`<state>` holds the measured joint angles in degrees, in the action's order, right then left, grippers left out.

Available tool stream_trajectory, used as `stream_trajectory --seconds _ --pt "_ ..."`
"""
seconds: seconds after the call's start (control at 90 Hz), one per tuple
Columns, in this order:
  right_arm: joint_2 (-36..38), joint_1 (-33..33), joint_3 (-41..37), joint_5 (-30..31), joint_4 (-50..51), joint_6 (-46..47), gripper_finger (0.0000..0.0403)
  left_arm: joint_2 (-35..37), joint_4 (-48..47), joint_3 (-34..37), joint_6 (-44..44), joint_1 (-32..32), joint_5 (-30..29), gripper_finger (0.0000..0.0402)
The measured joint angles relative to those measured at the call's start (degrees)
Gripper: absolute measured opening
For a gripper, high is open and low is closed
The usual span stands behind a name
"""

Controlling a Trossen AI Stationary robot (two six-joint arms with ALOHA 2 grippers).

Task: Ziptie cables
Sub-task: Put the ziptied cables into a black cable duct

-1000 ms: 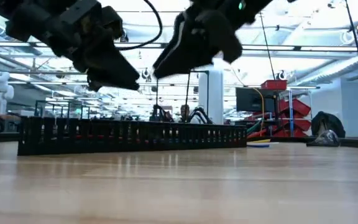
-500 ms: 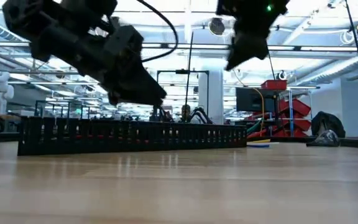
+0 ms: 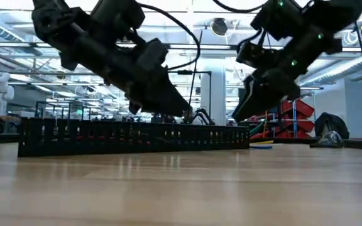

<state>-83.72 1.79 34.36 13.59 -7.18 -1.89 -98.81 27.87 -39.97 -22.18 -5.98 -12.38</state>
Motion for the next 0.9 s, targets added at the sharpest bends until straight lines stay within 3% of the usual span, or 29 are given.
stream_trajectory --seconds 0.256,0.489,0.656,0.9 --pt "-2.3 -5.36 -0.52 -0.23 -7.82 -7.92 0.0164 -0.1 -3.92 -0.32 -1.31 0.88 -3.95 0.0162" --pt "-5.78 -9.02 -0.29 -5.16 -8.3 -6.3 0.0137 0.07 -6.31 -0.5 0.26 0.9 -3.23 0.0162" --pt "-5.99 -5.46 -0.3 -9.7 -7.64 0.32 0.0104 1.2 -10.71 -0.55 0.26 0.85 -2.89 0.0162" --pt "-5.86 3.24 -0.24 -9.49 -8.04 7.01 0.0085 7.19 -16.01 -0.19 4.11 0.83 -4.43 0.0162"
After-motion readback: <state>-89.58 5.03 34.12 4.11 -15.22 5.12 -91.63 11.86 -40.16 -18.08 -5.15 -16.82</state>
